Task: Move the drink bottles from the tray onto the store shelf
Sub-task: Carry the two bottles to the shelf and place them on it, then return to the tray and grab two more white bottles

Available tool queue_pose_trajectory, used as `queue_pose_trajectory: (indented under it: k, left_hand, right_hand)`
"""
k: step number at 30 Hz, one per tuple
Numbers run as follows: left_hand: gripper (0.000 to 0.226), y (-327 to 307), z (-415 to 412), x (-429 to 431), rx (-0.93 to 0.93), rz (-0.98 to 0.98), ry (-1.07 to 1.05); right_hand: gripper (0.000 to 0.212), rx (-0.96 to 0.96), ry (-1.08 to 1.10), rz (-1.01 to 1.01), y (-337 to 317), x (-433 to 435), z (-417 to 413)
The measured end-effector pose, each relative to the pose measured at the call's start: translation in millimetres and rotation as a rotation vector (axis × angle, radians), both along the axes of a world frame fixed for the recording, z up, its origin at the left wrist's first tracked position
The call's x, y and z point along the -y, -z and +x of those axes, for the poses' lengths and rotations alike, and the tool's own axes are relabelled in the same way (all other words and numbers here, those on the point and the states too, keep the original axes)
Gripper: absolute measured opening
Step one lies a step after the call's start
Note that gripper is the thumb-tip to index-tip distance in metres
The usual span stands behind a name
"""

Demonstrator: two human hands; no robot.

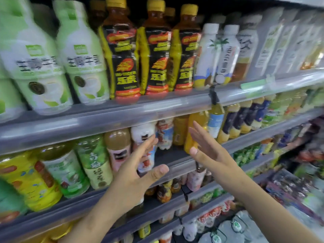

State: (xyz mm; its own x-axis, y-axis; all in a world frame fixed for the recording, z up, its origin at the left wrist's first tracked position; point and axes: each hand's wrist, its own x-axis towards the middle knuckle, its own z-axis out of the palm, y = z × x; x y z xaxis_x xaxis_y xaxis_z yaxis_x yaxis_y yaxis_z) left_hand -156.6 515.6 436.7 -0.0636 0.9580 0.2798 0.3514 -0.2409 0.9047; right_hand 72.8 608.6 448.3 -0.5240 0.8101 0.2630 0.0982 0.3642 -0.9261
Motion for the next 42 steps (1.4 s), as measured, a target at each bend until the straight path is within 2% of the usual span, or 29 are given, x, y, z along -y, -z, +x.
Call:
queue_pose_trajectory:
  k: [9, 18, 22, 27, 33, 37, 42]
  left_hand:
    - [0.088, 13.6, 114.4, -69.8, 0.007, -0.031, 0.525]
    - [0.096, 35.5, 199.1, -46.5, -0.018, -0.008, 1.076]
    - [0.083, 48.2, 239.8, 11.2, -0.06, -0.001, 1.334]
    - [0.084, 64.8, 285.1, 115.0, -0.063, 0.005, 1.639]
    - [0.087, 90.0, 307.6, 265.2, -0.111, 0.004, 1.984]
    - [0.09, 119.5, 299.0, 360.8, -0.13, -0.055, 2.188]
    - [0.089, 173.6, 262.9, 466.1, -0.255, -0.145, 2.389]
  right_hand:
    - [0.086, 0.013, 0.546, -0.025, 14.8, 75.6, 124.5]
    - [0.078, -0.057, 1.193, -0.048, 36.9, 235.5, 131.8]
    - [0.086, -0.062, 1.469, -0.1, 51.8, 332.0, 116.0]
    - [0.098, -0.093, 1.792, -0.129, 63.5, 451.4, 86.2]
    - [0.076, -0.2, 2.096, -0.176, 88.3, 592.3, 29.0]
    - [0.075, -0.238, 2.28, -0.185, 112.0, 668.3, -20.1]
    - [0.078, -0.326, 2.492, -0.247, 156.8, 752.2, -97.0]
